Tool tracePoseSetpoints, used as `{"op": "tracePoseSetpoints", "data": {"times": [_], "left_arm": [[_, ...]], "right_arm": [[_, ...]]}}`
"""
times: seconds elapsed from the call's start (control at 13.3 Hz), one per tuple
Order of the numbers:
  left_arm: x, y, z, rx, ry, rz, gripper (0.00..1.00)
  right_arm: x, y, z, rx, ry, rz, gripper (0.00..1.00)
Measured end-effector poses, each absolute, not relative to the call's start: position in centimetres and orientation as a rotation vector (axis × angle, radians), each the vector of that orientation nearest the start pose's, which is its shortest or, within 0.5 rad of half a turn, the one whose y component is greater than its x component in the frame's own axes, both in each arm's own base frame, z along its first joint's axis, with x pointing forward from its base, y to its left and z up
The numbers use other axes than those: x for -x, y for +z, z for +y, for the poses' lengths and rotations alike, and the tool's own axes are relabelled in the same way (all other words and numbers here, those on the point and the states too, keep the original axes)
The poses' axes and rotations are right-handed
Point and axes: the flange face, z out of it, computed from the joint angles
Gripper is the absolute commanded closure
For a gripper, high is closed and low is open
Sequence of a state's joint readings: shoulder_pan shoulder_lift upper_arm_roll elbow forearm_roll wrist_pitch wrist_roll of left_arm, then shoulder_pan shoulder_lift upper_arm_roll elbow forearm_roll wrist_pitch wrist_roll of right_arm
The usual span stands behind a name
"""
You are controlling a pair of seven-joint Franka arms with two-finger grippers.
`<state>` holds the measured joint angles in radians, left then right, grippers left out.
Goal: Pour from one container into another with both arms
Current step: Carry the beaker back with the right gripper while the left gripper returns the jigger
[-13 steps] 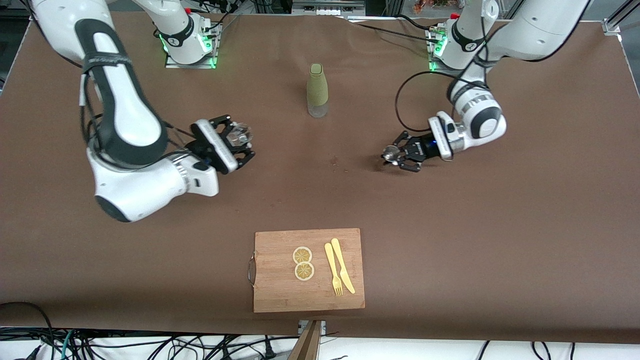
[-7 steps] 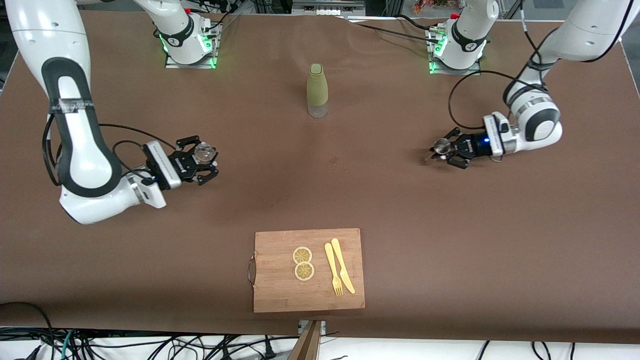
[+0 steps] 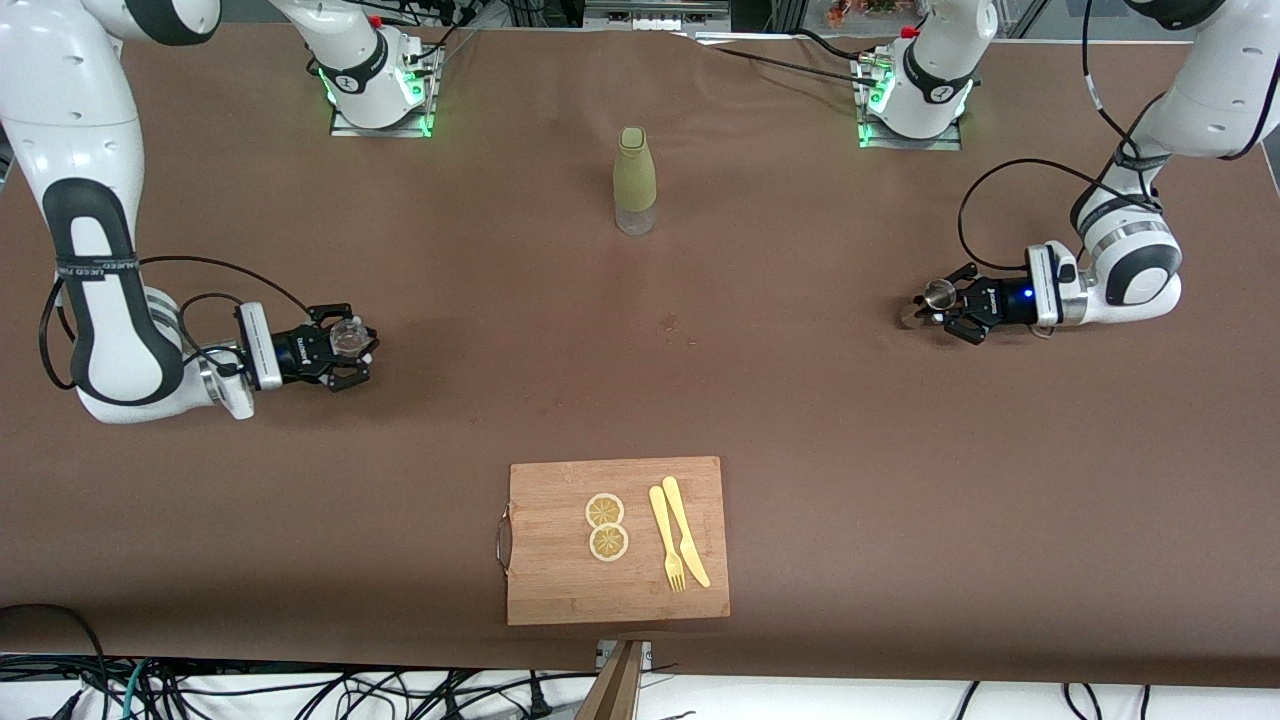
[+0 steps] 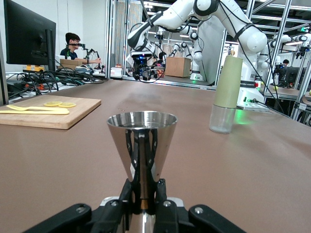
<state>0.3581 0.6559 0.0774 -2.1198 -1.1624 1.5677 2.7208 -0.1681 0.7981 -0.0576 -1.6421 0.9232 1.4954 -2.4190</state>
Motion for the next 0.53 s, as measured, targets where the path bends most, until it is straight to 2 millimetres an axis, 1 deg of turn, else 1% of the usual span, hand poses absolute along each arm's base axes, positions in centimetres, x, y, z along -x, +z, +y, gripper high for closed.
{"op": "tracePoseSetpoints", "data": {"times": [0.08,0.3,0.38,0.53], "left_arm": [[-46.2,9.9,11.2,-1.418,1.067,-1.249,1.00],[-46.4,9.3,12.4,-1.402,1.051,-1.265,1.00],[-46.4,9.2,13.2,-1.398,1.041,-1.281,1.00],[-46.5,8.9,14.3,-1.398,1.038,-1.299,1.00]], "right_arm": [[-59.6,13.1,-4.9,1.286,-0.704,-1.546,1.00],[-59.6,9.5,-4.7,1.330,-0.800,-1.513,1.00],[-59.8,8.9,-4.6,1.334,-0.832,-1.519,1.00],[-59.7,8.4,-4.6,1.324,-0.853,-1.532,1.00]]}}
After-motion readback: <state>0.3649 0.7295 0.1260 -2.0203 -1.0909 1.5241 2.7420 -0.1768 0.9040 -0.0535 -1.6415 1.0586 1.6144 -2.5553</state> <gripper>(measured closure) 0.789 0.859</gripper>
